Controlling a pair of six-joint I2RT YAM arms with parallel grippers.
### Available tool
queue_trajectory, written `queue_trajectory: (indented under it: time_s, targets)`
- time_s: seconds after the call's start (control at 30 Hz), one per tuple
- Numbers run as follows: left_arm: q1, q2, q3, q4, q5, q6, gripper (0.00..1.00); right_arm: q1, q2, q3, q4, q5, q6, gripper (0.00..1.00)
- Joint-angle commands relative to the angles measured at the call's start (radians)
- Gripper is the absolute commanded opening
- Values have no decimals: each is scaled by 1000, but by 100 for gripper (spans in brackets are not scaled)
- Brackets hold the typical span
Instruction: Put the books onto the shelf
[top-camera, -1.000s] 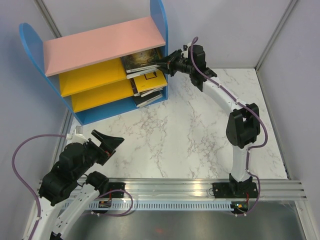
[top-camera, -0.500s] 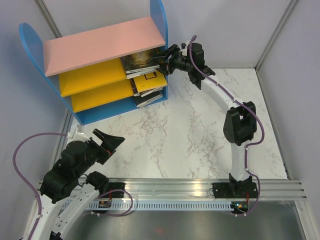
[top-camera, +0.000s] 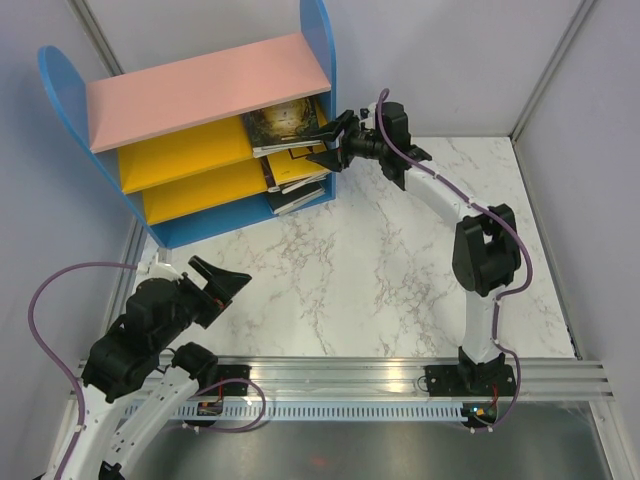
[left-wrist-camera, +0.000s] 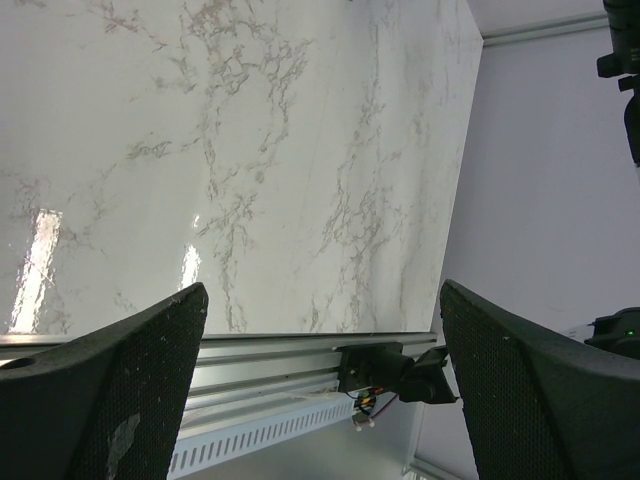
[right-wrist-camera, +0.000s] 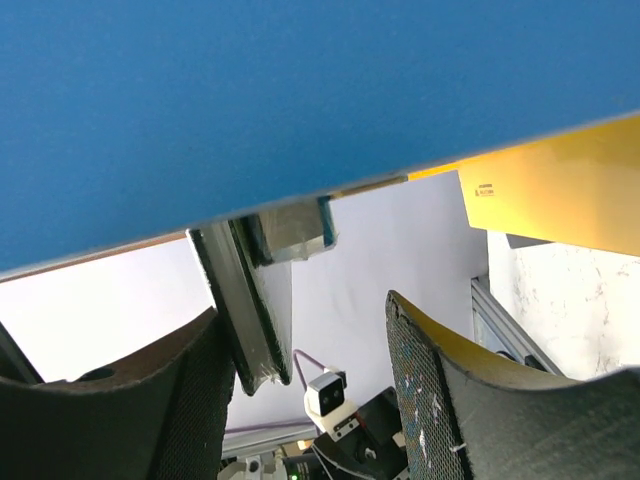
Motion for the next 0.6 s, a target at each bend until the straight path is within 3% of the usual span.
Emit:
queue_trajectory:
  time_s: [0.0,0.4,0.5,0.53,0.57]
  targets:
    - [-1,17,13,8,-1,40,98,-10,-56,-5,2,-44,-18,63]
    - [-1,8,19,7,10,32,97,-19,-73,8,12,-44,-21,59]
    - [-1,-2,18,2,11,26,96,-19,-67,10,55,-45,5,52]
    - [-1,-6,16,1,11,26,96,-19,-65,10,66,-47,19,41]
    - [-1,-8,13,-1,11,26,96,-19,-62,10,74,-48,25,38]
